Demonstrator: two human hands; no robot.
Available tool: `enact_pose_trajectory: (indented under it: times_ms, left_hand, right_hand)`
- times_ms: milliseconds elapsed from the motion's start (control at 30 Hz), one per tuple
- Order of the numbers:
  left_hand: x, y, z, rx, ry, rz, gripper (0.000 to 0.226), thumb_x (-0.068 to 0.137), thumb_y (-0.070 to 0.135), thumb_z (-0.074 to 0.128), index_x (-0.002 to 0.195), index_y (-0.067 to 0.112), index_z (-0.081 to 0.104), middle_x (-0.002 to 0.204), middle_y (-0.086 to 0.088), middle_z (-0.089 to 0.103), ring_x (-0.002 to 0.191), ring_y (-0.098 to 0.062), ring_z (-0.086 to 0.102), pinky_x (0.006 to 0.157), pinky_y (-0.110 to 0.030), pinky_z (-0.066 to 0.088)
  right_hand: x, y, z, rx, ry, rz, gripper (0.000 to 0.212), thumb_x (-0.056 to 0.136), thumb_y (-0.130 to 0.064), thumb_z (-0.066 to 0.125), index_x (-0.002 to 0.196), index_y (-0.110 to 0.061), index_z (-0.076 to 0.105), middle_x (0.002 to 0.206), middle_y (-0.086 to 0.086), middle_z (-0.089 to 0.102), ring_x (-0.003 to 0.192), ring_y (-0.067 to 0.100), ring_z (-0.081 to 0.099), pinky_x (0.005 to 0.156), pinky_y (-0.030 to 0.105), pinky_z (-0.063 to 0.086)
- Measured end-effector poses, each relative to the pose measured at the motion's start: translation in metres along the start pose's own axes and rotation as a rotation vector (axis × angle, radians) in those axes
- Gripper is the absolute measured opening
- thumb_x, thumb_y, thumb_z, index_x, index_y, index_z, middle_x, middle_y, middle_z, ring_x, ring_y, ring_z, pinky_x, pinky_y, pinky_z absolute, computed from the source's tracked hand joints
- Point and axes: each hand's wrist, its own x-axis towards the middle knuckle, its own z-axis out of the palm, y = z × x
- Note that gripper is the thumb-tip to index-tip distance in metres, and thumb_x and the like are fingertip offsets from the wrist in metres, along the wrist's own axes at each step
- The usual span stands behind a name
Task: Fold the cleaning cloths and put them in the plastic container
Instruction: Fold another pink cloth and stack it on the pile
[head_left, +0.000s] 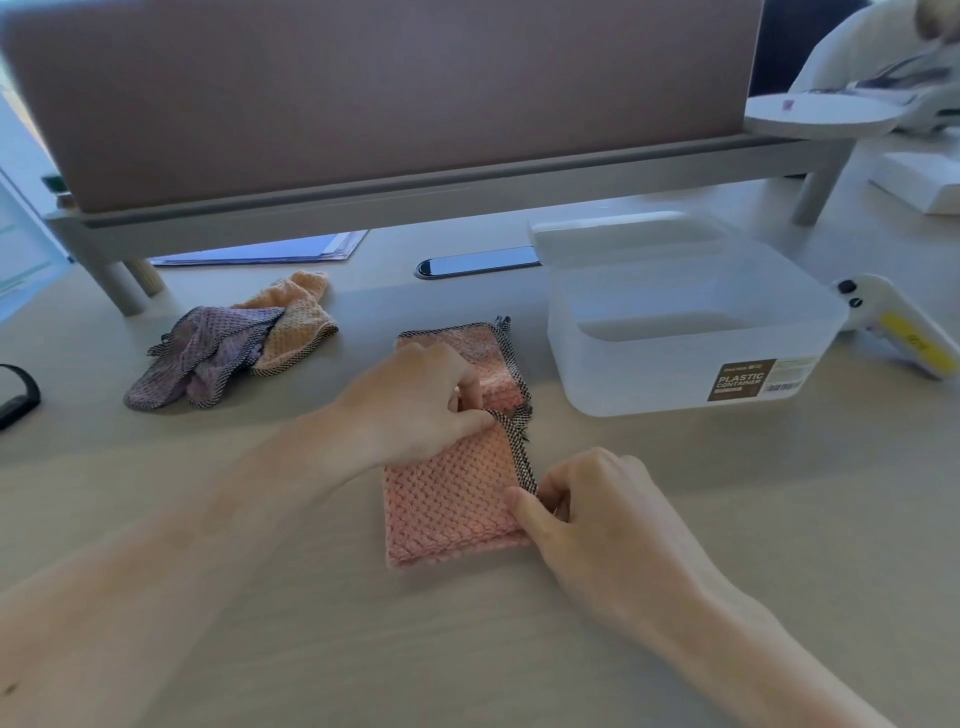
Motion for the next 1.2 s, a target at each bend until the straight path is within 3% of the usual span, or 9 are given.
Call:
enact_pose_trajectory:
  times_ms: [200,433,733,833,900,967,1033,1100,1200]
  left_hand:
    - [-0.005,-0.003,0.009,0.017,0.101,0.026,0.020,0.090,0.045,0.071,0.076,0.032,0.065,0.058,0.013,0.059,0.058,0.002,0.054,0.071,-0.031,0.051]
    - [-0.010,-0.002,0.014,-0.007,0.202,0.069,0.018,0.095,0.046,0.063,0.083,0.033,0.063,0.056,0.013,0.054,0.055,0.001,0.049,0.066,-0.032,0.050]
    - [-0.023,0.003,0.024,0.123,0.272,0.106,0.022,0.097,0.049,0.055,0.100,0.028,0.055,0.063,0.013,0.053,0.065,-0.010,0.059,0.067,-0.036,0.056]
    - [-0.041,0.006,0.023,0.102,0.336,0.142,0.030,0.097,0.052,0.050,0.114,0.028,0.051,0.092,0.014,0.061,0.088,-0.010,0.062,0.077,-0.027,0.050]
    - [-0.062,0.004,0.028,0.069,0.279,0.135,0.046,0.099,0.056,0.045,0.137,0.031,0.046,0.133,0.013,0.056,0.124,-0.007,0.052,0.104,-0.026,0.042]
    - [-0.080,0.001,0.038,0.098,0.152,0.134,0.065,0.098,0.064,0.031,0.157,0.034,0.027,0.162,0.016,0.028,0.150,-0.003,0.021,0.125,-0.029,0.019]
    - [-0.089,-0.003,0.049,0.146,0.056,0.153,0.074,0.098,0.065,0.015,0.163,0.033,0.006,0.171,0.015,0.000,0.155,0.000,-0.011,0.128,-0.030,-0.002]
    - [-0.089,-0.006,0.056,0.188,0.018,0.168,0.075,0.098,0.064,0.006,0.163,0.029,-0.006,0.170,0.013,-0.013,0.152,0.000,-0.024,0.127,-0.031,-0.008]
    - [-0.087,-0.006,0.056,0.188,0.004,0.174,0.073,0.097,0.060,0.005,0.162,0.029,-0.011,0.169,0.015,-0.017,0.150,0.003,-0.027,0.126,-0.029,-0.012]
  right_hand:
    - [-0.001,0.001,0.002,-0.044,0.009,-0.010,0.051,0.093,-0.049,0.055,0.063,-0.007,0.054,0.064,0.006,0.058,0.063,0.029,0.059,0.056,0.040,0.051]
    - [0.000,0.005,0.002,-0.065,0.024,-0.030,0.048,0.095,-0.040,0.053,0.063,-0.005,0.054,0.064,0.009,0.060,0.057,0.027,0.053,0.054,0.039,0.047]
    - [0.001,-0.001,-0.001,-0.137,-0.017,-0.021,0.043,0.092,-0.036,0.052,0.065,-0.002,0.056,0.061,0.007,0.056,0.057,0.028,0.055,0.055,0.041,0.050]
    - [0.000,-0.010,-0.009,-0.255,-0.053,-0.020,0.046,0.093,-0.041,0.049,0.060,-0.010,0.041,0.061,0.003,0.043,0.052,0.023,0.038,0.047,0.035,0.035]
    - [-0.003,-0.016,-0.016,-0.397,-0.042,-0.029,0.045,0.094,-0.048,0.045,0.063,-0.016,0.039,0.064,-0.002,0.042,0.054,0.021,0.037,0.051,0.035,0.032]
    - [-0.002,-0.018,-0.019,-0.457,0.061,-0.120,0.034,0.093,-0.051,0.043,0.074,-0.023,0.043,0.074,-0.006,0.048,0.067,0.022,0.044,0.061,0.035,0.036]
    - [0.004,-0.019,-0.013,-0.428,0.158,-0.268,0.020,0.091,-0.045,0.045,0.099,-0.027,0.051,0.100,-0.007,0.055,0.091,0.020,0.053,0.074,0.034,0.045]
    - [0.013,-0.013,-0.001,-0.401,0.082,-0.363,0.037,0.092,-0.036,0.043,0.125,-0.021,0.052,0.130,-0.003,0.054,0.119,0.020,0.052,0.097,0.035,0.048]
    - [0.017,0.002,0.014,-0.433,-0.060,-0.367,0.065,0.095,-0.039,0.021,0.155,-0.018,0.036,0.162,-0.001,0.032,0.151,0.019,0.026,0.122,0.038,0.030]
